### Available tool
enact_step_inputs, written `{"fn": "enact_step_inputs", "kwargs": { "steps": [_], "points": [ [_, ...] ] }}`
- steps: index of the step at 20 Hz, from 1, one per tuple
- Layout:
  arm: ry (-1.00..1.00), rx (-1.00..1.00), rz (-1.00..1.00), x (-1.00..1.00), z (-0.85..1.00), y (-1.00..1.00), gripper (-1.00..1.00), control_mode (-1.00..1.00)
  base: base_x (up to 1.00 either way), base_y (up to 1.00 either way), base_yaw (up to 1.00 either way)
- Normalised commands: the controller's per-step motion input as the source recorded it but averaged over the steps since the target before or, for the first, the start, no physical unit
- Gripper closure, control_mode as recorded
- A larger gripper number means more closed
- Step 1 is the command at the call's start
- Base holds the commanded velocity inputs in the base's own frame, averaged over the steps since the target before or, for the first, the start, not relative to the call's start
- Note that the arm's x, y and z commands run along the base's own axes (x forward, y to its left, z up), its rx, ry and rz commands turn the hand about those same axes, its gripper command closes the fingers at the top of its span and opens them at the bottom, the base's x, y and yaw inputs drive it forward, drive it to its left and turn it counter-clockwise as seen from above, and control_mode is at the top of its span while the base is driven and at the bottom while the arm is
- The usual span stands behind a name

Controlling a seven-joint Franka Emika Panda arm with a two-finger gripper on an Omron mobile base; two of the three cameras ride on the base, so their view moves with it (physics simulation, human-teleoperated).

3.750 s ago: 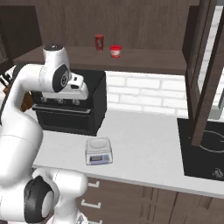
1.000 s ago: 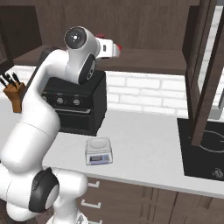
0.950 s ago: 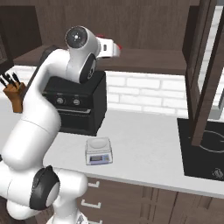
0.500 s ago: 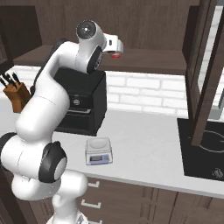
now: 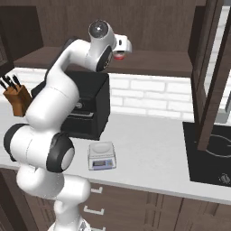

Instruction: Pick the jam and place it on the digital scale for weighing, and close the cabinet.

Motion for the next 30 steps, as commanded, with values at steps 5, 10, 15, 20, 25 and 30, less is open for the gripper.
{"fn": "enact_step_inputs", "kwargs": {
  "steps": [5, 10, 15, 20, 25, 30],
  "points": [
    [0.0, 0.0, 0.01, 0.49, -0.06, -0.13, -1.0, -1.0, 0.0, 0.0, 0.0],
    [0.01, 0.0, 0.0, 0.36, -0.03, -0.06, -1.0, -1.0, 0.0, 0.0, 0.0],
    [0.0, 0.0, 0.0, 0.3, 0.0, 0.0, -1.0, -1.0, 0.0, 0.0, 0.0],
    [0.0, 0.0, 0.0, 0.2, -0.11, 0.0, -1.0, -1.0, 0.0, 0.0, 0.0],
    [0.0, 0.0, 0.0, 0.22, -0.13, 0.0, -1.0, -1.0, 0.0, 0.0, 0.0],
    [0.0, 0.0, 0.0, 0.28, -0.17, 0.01, 1.0, -1.0, 0.0, 0.0, 0.0]
  ]
}}
